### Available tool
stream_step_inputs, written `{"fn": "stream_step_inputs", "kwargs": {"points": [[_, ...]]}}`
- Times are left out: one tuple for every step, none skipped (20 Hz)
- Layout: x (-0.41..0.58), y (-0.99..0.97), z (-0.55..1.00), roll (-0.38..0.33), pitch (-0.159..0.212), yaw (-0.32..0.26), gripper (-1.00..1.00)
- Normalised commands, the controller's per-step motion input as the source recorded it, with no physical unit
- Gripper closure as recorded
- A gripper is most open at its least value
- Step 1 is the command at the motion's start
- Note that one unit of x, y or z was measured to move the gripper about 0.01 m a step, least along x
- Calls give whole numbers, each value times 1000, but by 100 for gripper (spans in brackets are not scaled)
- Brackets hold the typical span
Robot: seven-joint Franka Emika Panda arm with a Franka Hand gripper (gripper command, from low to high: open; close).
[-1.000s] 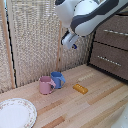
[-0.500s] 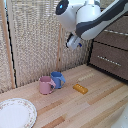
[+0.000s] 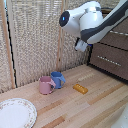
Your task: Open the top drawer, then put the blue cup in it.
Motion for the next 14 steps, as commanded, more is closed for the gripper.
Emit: {"fn": "stream_step_inputs", "kwargs": {"points": [[9, -769, 171, -215, -7, -1, -100], [0, -786, 163, -205, -16, 0, -100], [0, -763, 209, -208, -35, 0, -100], [0, -737, 214, -213, -47, 0, -100], [0, -717, 237, -219, -47, 0, -100], [0, -717, 234, -217, -47, 0, -100], [0, -697, 237, -223, -45, 0, -100], [-3, -689, 240, -224, -39, 0, -100], [-17, -666, 231, -229, -27, 0, -100], [-23, -663, 229, -230, -20, 0, -100], [-49, -637, 260, -229, -22, 0, -100], [-66, -597, 254, -223, -28, 0, -100], [-131, -620, 249, -172, -38, 31, -100], [-97, -549, 203, -167, -27, 54, -100]]}}
